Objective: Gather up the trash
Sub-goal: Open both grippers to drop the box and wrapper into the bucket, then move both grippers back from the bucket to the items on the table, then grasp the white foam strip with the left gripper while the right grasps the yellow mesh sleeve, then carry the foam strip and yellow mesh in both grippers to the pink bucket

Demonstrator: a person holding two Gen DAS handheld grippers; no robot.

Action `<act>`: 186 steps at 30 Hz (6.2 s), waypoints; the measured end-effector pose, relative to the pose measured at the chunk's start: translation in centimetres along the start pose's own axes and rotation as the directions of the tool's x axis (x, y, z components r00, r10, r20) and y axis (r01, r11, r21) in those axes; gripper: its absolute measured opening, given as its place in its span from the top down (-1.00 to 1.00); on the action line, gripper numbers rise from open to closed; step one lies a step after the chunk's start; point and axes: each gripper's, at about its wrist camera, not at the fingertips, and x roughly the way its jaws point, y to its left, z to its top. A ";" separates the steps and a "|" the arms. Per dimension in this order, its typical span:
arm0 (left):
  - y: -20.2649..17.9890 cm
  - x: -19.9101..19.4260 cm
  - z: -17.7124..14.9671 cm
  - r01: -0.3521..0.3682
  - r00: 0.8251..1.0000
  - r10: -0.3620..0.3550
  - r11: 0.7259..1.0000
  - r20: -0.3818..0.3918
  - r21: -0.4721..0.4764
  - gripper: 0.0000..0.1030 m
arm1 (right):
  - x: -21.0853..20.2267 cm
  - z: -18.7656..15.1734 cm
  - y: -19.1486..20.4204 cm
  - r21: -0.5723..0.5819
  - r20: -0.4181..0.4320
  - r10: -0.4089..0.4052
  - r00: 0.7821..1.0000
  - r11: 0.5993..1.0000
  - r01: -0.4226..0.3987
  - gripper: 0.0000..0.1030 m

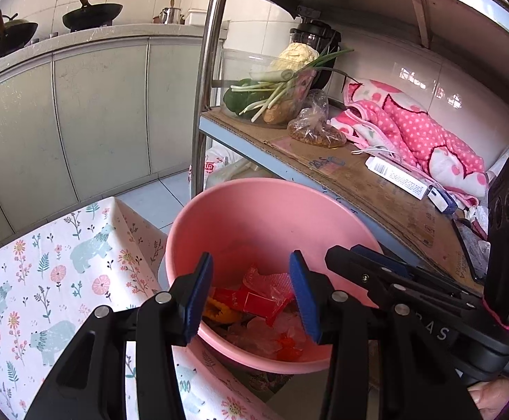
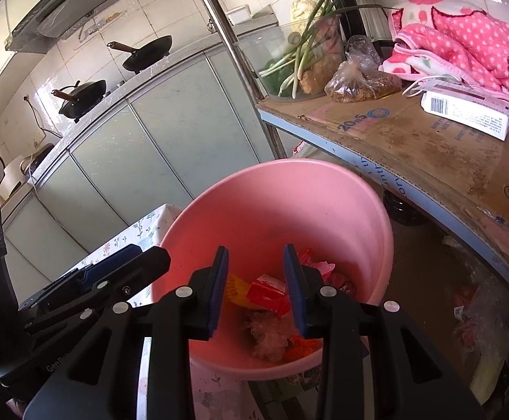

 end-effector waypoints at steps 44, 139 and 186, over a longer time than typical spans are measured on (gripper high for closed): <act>1.4 -15.8 -5.5 0.044 0.992 -0.052 0.997 0.117 0.069 0.14 | -9.0 -6.1 9.5 -0.141 -0.043 0.086 0.995 0.986 -0.092 0.35; 20.5 -27.1 -20.0 -0.185 0.982 0.184 0.942 -0.029 -0.280 0.54 | 2.7 -16.8 27.5 -0.460 -0.422 0.102 0.901 0.832 -0.310 0.06; 14.2 -25.4 -10.0 -0.119 0.980 0.143 0.979 0.139 -0.167 0.54 | -5.7 -8.7 19.4 -0.321 -0.142 0.234 0.962 0.908 -0.268 0.80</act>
